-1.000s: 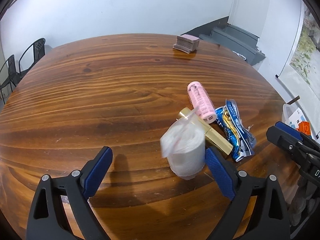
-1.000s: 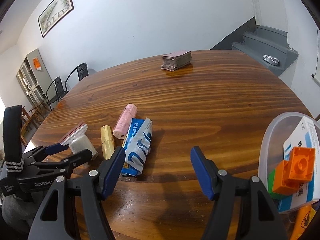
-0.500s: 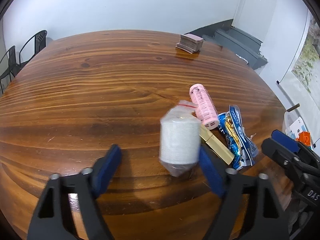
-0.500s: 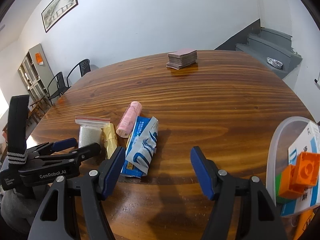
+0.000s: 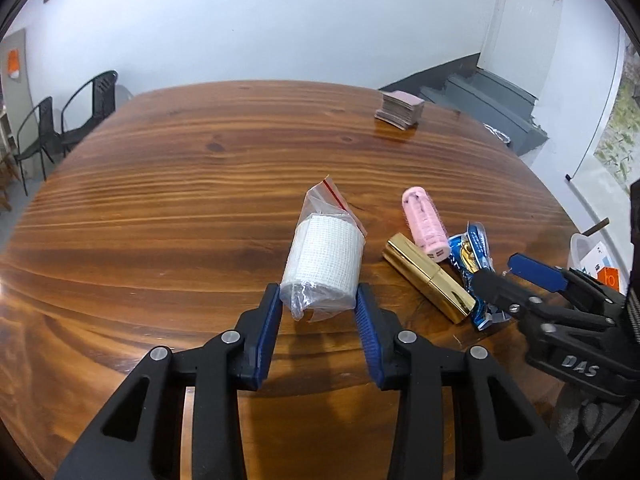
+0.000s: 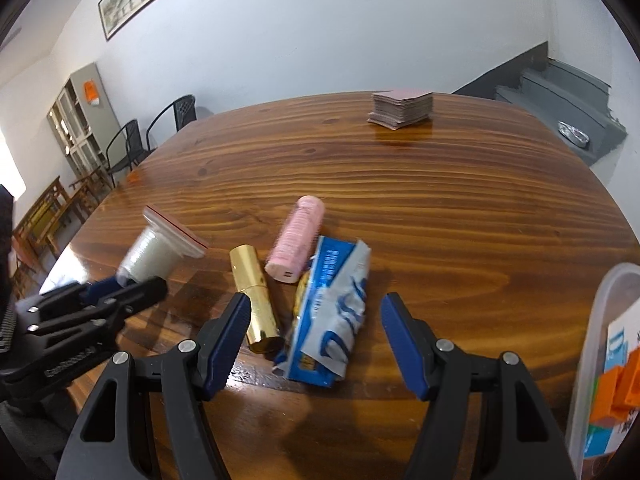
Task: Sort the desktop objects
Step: 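Grasp the white bandage roll with the left tool while the right tool reaches the blue packet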
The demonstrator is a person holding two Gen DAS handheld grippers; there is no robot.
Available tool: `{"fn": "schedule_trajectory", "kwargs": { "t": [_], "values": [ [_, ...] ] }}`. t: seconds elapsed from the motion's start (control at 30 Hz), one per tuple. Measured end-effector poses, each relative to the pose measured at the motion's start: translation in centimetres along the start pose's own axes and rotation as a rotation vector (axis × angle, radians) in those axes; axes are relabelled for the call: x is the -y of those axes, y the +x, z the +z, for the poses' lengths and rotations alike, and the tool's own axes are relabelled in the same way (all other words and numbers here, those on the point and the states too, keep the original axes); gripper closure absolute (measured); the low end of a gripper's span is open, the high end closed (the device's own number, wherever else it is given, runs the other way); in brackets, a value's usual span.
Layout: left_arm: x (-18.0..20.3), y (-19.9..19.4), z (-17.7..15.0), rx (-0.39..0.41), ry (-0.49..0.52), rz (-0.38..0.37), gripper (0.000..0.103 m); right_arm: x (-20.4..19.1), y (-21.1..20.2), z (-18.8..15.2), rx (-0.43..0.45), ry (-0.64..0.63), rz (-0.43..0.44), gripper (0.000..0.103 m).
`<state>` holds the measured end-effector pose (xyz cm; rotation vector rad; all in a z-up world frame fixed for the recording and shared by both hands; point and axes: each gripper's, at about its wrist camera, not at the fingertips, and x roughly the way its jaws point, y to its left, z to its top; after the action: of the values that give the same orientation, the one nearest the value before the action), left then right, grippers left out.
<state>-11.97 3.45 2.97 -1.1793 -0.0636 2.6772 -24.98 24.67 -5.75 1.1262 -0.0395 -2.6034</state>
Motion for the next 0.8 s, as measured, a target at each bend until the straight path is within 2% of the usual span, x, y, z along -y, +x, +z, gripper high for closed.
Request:
{"fn": "schedule_trajectory", "kwargs": {
  "t": [0.13, 0.27, 0.8],
  "values": [
    [-0.1, -1.0, -0.1, 0.019, -0.002, 0.018, 0.062, -0.4, 1.2, 0.0, -0.038, -0.025, -0.008, 0.037],
    [-0.4, -1.6, 0.0, 0.036, -0.016, 0.025, 0.062, -0.7, 1.6, 0.3, -0.042, -0.045, -0.004, 0.041],
    [-1.8, -2.3, 0.4, 0.056, -0.061, 0.030, 0.062, -2.2, 1.6, 0.0, -0.052, -0.100, 0.014, 0.043]
  ]
}}
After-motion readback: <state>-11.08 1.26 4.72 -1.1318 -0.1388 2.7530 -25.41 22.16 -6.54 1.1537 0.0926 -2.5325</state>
